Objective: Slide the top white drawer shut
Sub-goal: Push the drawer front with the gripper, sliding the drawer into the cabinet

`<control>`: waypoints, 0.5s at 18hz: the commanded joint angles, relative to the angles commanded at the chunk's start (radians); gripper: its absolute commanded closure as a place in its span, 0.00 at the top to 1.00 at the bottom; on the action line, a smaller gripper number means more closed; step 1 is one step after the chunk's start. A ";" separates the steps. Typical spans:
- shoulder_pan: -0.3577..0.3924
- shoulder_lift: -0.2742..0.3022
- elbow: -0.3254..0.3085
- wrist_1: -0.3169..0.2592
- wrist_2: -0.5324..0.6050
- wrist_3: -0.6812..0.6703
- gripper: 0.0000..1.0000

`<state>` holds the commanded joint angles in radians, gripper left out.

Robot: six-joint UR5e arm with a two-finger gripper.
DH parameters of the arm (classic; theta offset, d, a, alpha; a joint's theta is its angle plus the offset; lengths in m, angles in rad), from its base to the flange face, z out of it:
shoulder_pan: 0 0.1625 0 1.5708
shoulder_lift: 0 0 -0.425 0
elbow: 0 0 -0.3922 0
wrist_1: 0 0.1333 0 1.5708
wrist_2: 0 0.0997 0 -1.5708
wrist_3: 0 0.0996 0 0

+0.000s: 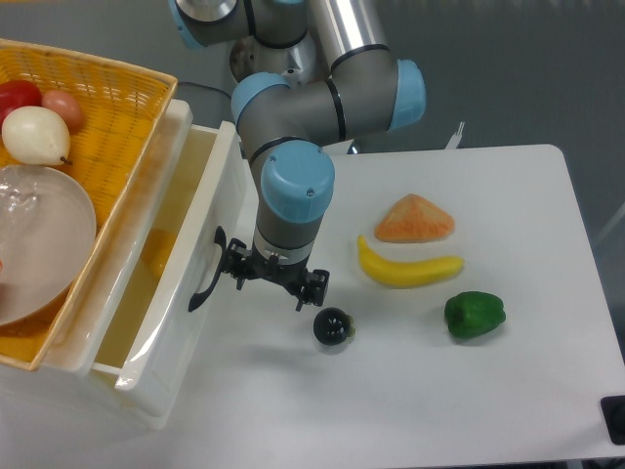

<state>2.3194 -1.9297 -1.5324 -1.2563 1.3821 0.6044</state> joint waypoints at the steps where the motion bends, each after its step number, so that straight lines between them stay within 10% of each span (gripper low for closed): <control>1: -0.003 0.002 0.000 0.000 0.000 0.000 1.00; 9: -0.017 0.000 0.000 0.000 0.000 0.000 1.00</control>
<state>2.3025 -1.9297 -1.5324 -1.2563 1.3821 0.6044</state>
